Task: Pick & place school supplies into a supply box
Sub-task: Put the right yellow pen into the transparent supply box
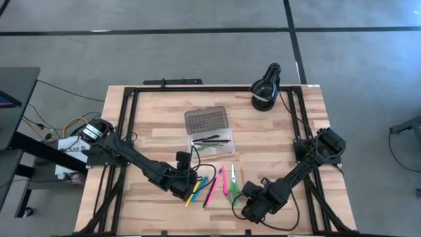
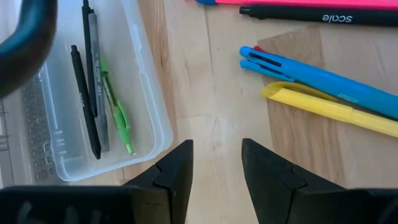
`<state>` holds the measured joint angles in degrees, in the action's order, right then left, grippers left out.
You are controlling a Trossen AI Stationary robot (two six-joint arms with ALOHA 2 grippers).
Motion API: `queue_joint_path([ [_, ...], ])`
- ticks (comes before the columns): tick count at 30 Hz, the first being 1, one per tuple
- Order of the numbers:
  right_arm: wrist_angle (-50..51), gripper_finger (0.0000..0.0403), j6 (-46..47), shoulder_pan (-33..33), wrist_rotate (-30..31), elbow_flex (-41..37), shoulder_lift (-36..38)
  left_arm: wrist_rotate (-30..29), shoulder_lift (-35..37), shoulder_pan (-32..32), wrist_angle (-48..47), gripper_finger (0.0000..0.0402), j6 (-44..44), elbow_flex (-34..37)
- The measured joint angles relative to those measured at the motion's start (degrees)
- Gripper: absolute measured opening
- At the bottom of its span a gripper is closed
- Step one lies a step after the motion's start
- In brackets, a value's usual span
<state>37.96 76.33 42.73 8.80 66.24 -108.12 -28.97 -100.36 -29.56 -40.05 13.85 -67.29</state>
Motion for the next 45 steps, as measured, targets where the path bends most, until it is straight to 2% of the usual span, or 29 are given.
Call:
queue_joint_path([
  [15,4.7,0.0124,3.3,0.1,-1.6,0.0,0.0,0.0,0.0,-0.1,0.0,0.0132,0.7,0.0],
  [38,11.4,0.0124,6.2,0.0,-9.0,0.0,0.0,0.1,0.0,-0.1,0.0,0.0132,1.7,0.0],
  [45,11.5,0.01,3.9,0.0,-9.0,0.0,0.0,0.1,0.0,-0.1,0.0,0.0132,1.8,0.0],
])
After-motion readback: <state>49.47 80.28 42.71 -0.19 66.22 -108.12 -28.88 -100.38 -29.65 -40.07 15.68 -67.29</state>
